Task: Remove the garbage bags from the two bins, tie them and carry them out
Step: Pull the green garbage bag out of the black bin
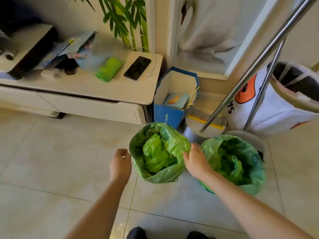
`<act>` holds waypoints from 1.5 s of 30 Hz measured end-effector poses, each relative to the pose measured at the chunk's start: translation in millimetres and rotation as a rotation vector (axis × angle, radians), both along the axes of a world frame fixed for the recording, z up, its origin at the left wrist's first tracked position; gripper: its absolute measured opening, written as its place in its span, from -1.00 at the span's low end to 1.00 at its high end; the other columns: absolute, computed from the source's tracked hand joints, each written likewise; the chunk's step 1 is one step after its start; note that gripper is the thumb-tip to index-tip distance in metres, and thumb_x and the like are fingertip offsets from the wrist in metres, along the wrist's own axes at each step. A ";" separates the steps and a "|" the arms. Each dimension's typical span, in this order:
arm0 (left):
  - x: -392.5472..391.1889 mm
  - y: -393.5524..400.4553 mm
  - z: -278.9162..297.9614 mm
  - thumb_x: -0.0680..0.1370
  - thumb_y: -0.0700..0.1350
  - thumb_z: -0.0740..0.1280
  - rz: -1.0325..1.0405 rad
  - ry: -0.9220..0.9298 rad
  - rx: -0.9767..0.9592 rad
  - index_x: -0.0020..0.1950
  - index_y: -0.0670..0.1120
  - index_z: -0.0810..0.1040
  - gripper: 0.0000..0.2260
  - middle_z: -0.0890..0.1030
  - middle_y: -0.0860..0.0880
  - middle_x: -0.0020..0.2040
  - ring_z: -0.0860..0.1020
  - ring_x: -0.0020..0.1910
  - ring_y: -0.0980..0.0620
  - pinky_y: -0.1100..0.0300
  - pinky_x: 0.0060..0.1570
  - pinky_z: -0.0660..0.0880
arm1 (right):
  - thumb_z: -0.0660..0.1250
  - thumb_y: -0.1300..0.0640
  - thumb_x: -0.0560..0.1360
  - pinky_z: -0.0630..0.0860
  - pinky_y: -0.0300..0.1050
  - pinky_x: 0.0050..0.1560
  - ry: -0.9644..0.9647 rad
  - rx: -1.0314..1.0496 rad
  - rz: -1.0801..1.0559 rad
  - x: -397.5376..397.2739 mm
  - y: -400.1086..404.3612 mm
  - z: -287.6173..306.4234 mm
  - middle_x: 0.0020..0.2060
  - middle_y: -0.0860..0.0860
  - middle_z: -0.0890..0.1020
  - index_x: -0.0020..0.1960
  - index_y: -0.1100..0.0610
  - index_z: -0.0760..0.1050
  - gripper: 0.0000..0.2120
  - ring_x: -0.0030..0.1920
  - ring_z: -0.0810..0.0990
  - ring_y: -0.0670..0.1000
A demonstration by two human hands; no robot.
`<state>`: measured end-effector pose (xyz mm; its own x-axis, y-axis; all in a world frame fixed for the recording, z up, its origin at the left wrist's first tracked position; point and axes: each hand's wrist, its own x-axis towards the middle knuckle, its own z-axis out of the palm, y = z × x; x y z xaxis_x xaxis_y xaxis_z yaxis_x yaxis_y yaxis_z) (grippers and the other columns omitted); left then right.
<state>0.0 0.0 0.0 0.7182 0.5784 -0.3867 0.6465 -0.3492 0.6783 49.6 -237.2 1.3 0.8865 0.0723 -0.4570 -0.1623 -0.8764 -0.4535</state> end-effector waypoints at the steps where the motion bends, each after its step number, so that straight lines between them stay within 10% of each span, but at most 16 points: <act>1: 4.9 -3.1 -11.1 0.59 -0.16 0.19 0.051 -0.006 -0.041 0.23 -0.15 0.50 -0.76 0.58 -0.09 0.10 0.47 -0.06 -0.04 0.15 -0.08 0.36 | 0.08 0.04 0.63 0.20 -0.05 0.43 0.009 0.008 -0.045 3.0 3.1 -10.9 0.46 0.27 0.23 0.50 0.38 0.04 -0.42 0.47 0.23 0.19; 11: 30.1 7.8 -123.3 0.59 0.21 0.03 0.245 -0.069 -0.433 0.25 -0.13 0.47 -0.50 0.58 -0.14 0.09 0.55 0.03 -0.15 -0.08 0.10 0.52 | -0.08 -0.20 0.61 0.26 -0.02 0.37 0.135 0.193 -0.387 38.7 9.6 -88.4 0.50 0.23 0.20 0.51 0.31 0.03 -0.31 0.47 0.25 0.19; 17: 27.1 20.9 -136.9 0.49 0.43 -0.02 0.137 0.024 -0.669 0.10 -0.03 0.55 -0.37 0.59 -0.11 0.04 0.57 0.03 -0.18 -0.05 0.05 0.54 | -0.19 -0.17 0.62 0.39 0.00 0.23 0.098 0.130 -0.324 43.2 0.0 -108.4 0.24 0.27 0.49 0.33 0.34 0.39 -0.31 0.22 0.50 0.19; 30: -12.8 17.6 -131.0 0.58 -0.26 0.21 0.224 0.071 -0.852 -0.21 -0.22 0.46 -0.83 0.52 -0.20 -0.21 0.51 -0.29 -0.12 0.13 -0.36 0.57 | 0.17 0.37 0.54 0.59 -0.02 -0.28 0.276 0.608 -0.596 -1.4 -17.7 -97.5 -0.04 0.18 0.60 0.17 0.22 0.40 -0.77 -0.17 0.60 0.11; 45: -2.3 28.0 -86.4 0.41 -0.34 0.41 0.119 -0.019 -0.474 -0.05 -0.27 0.56 -0.86 0.50 -0.15 -0.33 0.45 -0.42 -0.03 0.30 -0.55 0.46 | 0.13 0.37 0.52 0.49 -0.14 -0.48 0.215 0.569 -0.530 8.7 -11.8 -59.5 -0.32 0.16 0.50 0.04 0.27 0.41 -0.86 -0.38 0.50 0.07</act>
